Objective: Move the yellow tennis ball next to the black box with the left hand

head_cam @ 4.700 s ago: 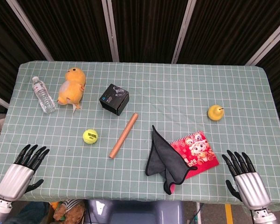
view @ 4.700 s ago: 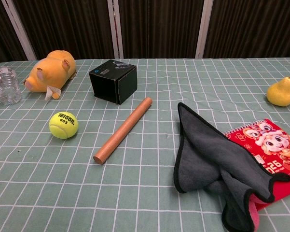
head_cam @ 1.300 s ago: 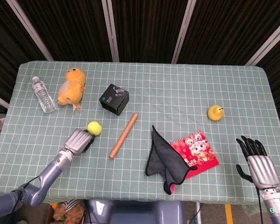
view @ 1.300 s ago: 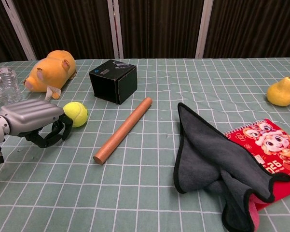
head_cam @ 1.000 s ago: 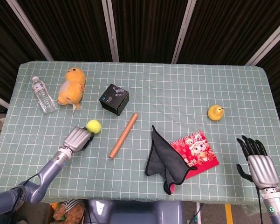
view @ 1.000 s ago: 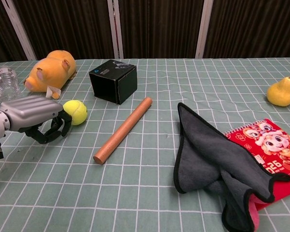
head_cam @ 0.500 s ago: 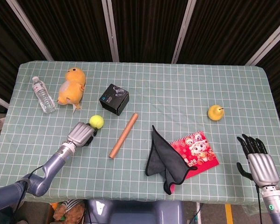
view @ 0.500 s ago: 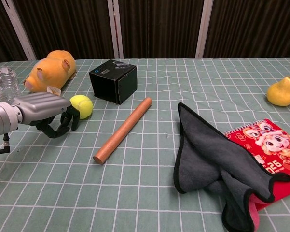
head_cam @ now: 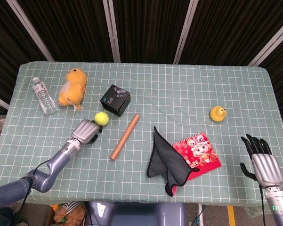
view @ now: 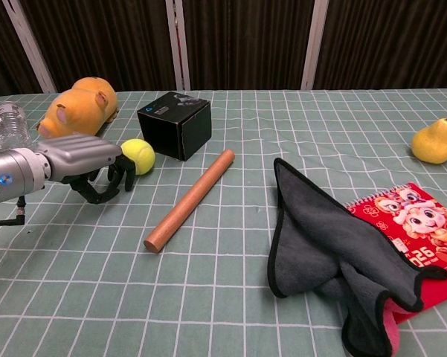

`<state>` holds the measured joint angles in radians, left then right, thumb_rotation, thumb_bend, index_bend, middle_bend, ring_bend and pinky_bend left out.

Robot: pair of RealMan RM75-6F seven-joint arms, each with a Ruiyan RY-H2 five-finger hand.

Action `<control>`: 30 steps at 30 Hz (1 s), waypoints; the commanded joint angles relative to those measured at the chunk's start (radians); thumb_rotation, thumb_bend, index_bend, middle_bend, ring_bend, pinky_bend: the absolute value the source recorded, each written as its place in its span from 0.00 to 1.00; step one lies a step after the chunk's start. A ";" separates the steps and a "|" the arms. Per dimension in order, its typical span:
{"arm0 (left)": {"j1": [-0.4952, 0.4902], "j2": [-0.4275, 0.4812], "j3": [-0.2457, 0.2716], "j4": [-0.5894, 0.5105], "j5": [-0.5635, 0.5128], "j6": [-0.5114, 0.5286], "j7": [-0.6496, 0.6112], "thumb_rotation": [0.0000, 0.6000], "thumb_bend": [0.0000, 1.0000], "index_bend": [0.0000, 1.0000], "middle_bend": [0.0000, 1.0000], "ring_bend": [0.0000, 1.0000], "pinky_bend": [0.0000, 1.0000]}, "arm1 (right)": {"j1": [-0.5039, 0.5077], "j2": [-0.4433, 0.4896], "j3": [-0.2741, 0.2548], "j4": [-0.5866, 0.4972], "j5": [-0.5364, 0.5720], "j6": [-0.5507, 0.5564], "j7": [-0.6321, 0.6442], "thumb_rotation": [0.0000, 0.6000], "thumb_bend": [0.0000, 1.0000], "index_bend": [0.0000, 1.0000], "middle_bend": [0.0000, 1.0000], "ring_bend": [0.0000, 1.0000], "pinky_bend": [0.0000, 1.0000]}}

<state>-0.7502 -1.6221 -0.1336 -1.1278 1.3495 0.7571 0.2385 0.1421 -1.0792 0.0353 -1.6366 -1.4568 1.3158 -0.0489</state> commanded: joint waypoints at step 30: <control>-0.134 -0.109 -0.028 0.221 0.008 -0.059 -0.119 1.00 0.48 0.36 0.36 0.17 0.22 | 0.000 -0.011 0.007 0.014 0.028 0.001 -0.014 1.00 0.43 0.00 0.00 0.00 0.00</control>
<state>-0.8787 -1.7250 -0.1606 -0.9153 1.3561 0.6994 0.1223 0.1413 -1.0903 0.0414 -1.6231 -1.4299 1.3177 -0.0633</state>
